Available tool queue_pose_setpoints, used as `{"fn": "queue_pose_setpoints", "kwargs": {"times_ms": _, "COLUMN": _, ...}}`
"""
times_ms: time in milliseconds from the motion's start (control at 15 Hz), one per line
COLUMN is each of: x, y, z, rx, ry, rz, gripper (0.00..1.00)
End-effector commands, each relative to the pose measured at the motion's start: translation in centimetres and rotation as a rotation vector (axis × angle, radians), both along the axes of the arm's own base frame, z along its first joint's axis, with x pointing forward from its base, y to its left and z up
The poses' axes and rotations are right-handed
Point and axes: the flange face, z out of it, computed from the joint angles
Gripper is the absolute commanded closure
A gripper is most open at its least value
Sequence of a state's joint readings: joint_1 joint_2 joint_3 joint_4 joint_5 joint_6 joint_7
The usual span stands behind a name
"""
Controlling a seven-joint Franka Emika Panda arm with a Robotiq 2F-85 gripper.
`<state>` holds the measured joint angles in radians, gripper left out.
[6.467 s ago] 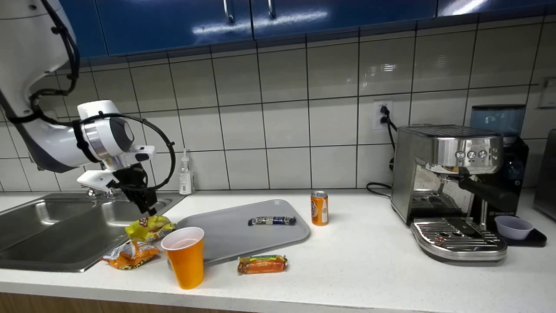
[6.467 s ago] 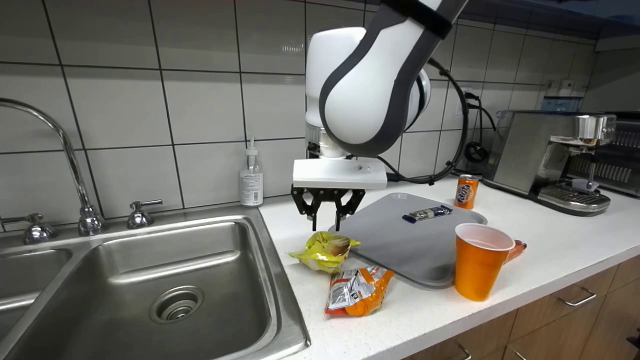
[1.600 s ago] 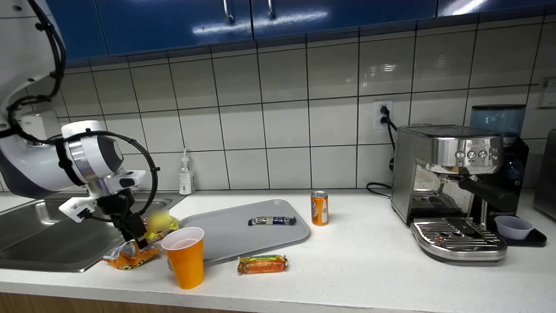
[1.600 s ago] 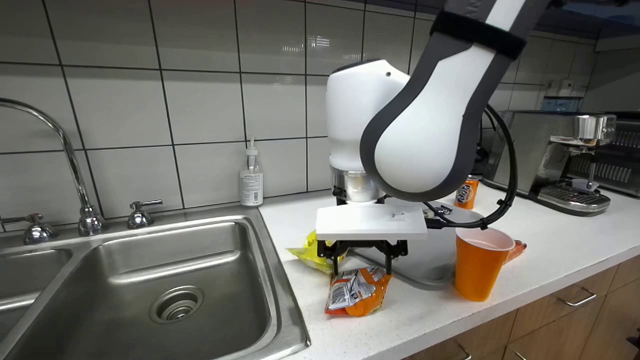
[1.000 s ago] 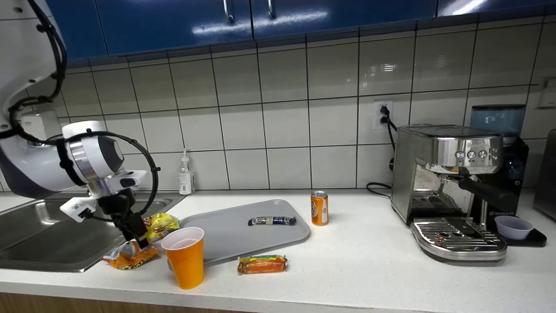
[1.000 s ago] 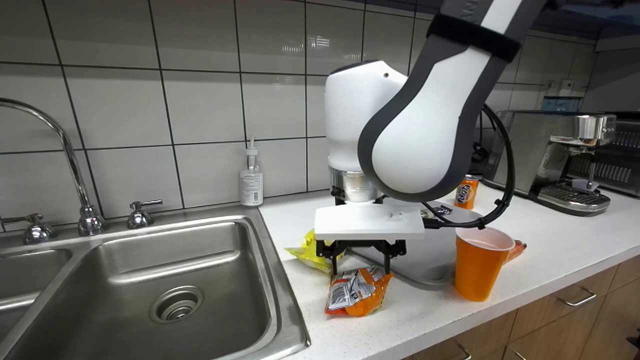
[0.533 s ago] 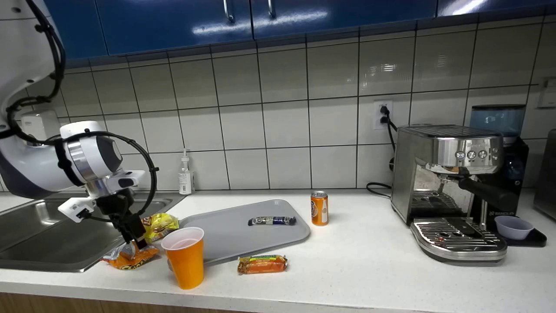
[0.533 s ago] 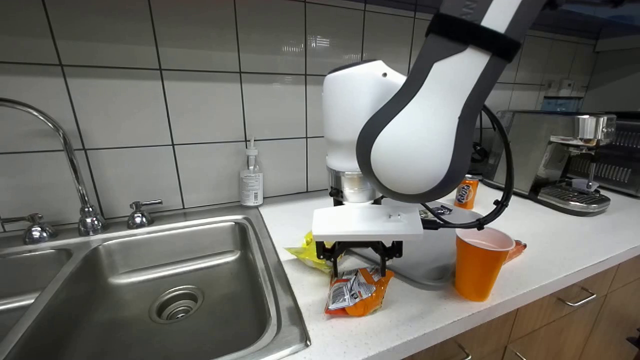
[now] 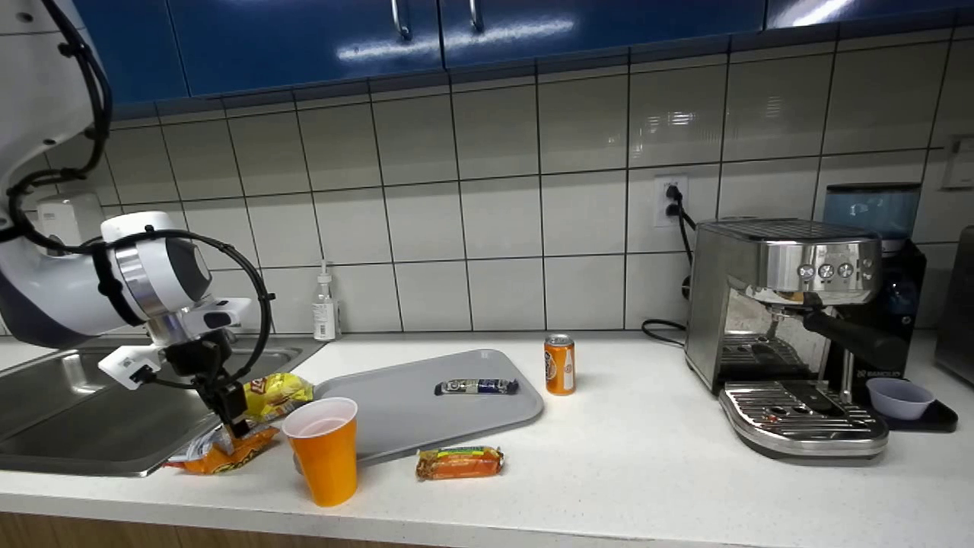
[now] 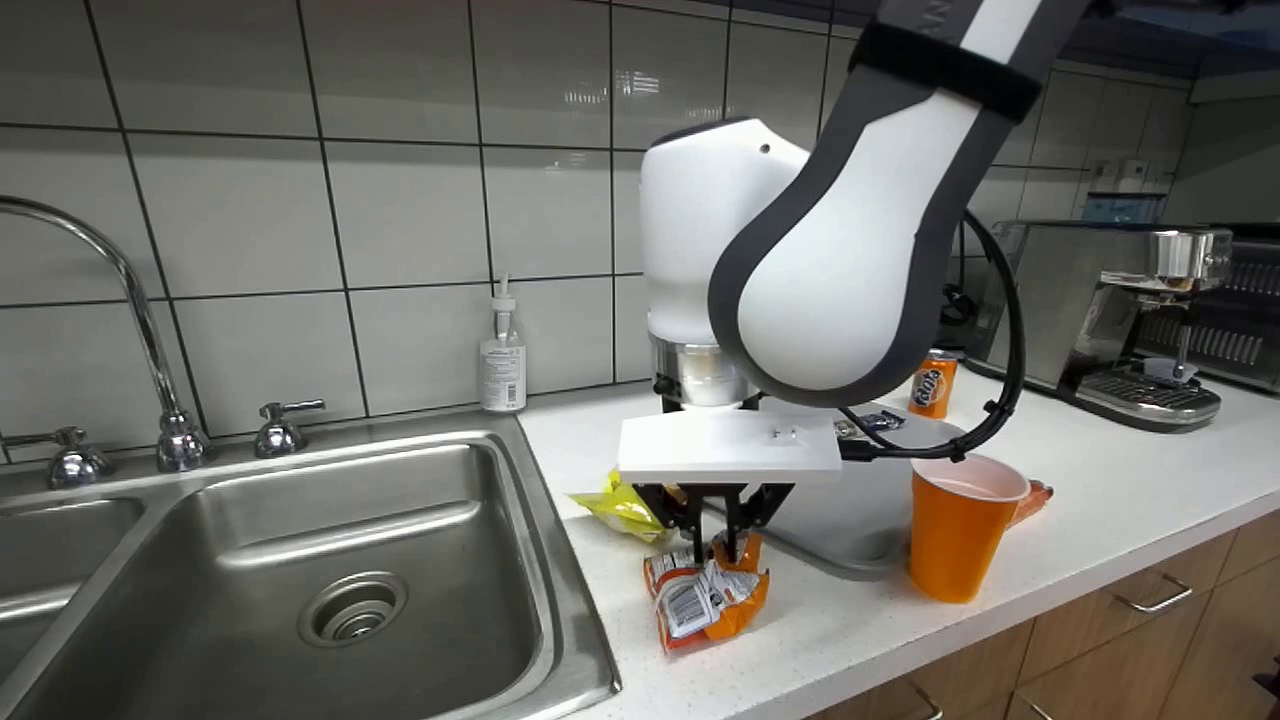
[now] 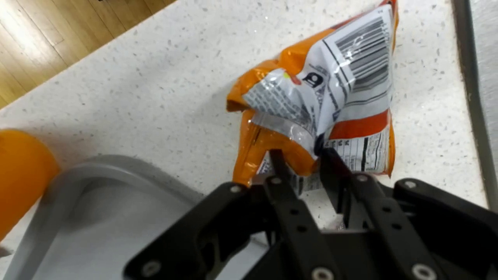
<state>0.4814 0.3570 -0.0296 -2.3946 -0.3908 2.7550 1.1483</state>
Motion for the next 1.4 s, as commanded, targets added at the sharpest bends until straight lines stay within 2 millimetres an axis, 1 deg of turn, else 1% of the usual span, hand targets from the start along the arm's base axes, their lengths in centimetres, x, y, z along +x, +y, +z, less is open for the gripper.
{"fn": "queue_pose_setpoints", "kwargs": {"times_ms": 0, "x": 0.0, "y": 0.4, "z": 0.6, "rx": -0.017, "ry": -0.016, "rz": -0.014, "gripper": 0.99}}
{"fn": "queue_pose_setpoints", "kwargs": {"times_ms": 333, "x": -0.2, "y": 0.5, "z": 0.9, "rx": -0.018, "ry": -0.025, "rz": -0.020, "gripper": 1.00}}
{"fn": "queue_pose_setpoints", "kwargs": {"times_ms": 600, "x": -0.4, "y": 0.2, "z": 1.6, "rx": -0.016, "ry": -0.037, "rz": -0.024, "gripper": 1.00}}
{"fn": "queue_pose_setpoints", "kwargs": {"times_ms": 933, "x": -0.3, "y": -0.6, "z": 3.3, "rx": -0.006, "ry": -0.065, "rz": -0.028, "gripper": 1.00}}
{"fn": "queue_pose_setpoints", "kwargs": {"times_ms": 1333, "x": 0.1, "y": -2.3, "z": 5.2, "rx": -0.004, "ry": -0.099, "rz": -0.043, "gripper": 1.00}}
